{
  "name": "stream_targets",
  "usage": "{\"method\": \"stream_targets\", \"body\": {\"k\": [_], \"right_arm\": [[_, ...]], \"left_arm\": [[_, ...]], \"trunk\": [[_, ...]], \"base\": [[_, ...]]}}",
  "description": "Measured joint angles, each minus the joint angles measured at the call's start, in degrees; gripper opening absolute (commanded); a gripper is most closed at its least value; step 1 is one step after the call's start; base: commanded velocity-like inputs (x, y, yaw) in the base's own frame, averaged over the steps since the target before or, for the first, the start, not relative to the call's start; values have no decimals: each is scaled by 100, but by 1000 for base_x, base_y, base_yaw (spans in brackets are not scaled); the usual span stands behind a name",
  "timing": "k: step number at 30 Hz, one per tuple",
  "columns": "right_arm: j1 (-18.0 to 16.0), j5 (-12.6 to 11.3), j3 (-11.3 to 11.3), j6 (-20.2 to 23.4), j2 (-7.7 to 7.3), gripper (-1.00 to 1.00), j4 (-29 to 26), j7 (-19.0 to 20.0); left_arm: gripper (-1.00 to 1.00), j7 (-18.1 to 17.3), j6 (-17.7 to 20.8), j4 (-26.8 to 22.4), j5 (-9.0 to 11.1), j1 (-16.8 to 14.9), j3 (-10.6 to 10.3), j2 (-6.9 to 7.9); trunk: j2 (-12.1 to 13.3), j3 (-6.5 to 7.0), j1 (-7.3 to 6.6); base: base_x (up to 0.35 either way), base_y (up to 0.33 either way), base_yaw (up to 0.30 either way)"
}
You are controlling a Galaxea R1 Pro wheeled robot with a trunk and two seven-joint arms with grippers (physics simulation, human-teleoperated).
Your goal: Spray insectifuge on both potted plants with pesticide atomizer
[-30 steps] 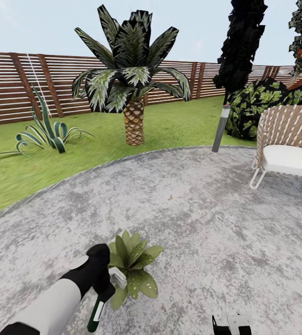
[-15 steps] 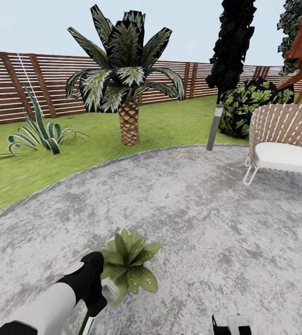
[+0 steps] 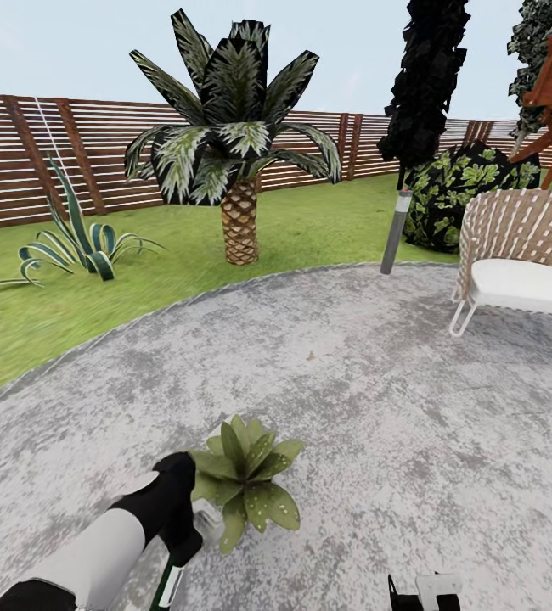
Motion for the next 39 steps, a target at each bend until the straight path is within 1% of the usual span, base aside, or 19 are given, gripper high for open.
{"method": "stream_targets", "body": {"k": [4,6,12,14,16,19,22,26,30,32,34,36,39], "right_arm": [[1,0,-1,0,0,100,0,0],[-2,0,2,0,0,100,2,0],[0,0,2,0,0,100,6,0],[-1,0,2,0,0,100,8,0],[0,0,2,0,0,100,6,0],[-1,0,2,0,0,100,6,0],[-2,0,1,0,0,100,7,0],[1,0,2,0,0,100,7,0],[-1,0,2,0,0,100,8,0],[-1,0,2,0,0,100,8,0],[-2,0,3,0,4,100,5,0],[-3,0,3,0,12,100,4,0],[-1,-2,2,0,16,100,1,0]], "left_arm": [[-100,-10,-6,-131,20,23,11,8],[-100,-6,-20,-92,20,74,-12,51],[-100,-12,-112,-65,46,101,11,88],[-100,-12,-141,-83,53,101,34,68],[-100,-16,-151,-134,62,98,34,6],[-100,-55,-148,-433,60,93,27,-81],[-100,-99,-145,-596,51,93,24,-103],[-100,-99,-146,-628,39,93,19,-61],[-100,-64,-161,-617,30,93,225,-26],[-100,-53,-177,-571,16,93,269,51],[-100,-67,-166,-559,30,93,280,84],[-100,-72,-162,-554,40,93,282,85],[-100,-56,-165,-540,54,100,270,43]], "trunk": [[0,0,0],[0,0,0],[0,0,0],[0,0,0],[0,0,0],[0,0,0],[0,0,0],[0,0,0],[0,0,0],[0,0,0],[0,0,0],[0,0,0],[0,0,0]], "base": [[0,0,0],[0,0,0],[0,0,0],[0,0,0],[0,0,0],[0,0,0],[0,0,0],[0,0,0],[0,0,0],[0,0,0],[0,0,0],[0,0,0],[0,0,0]]}}
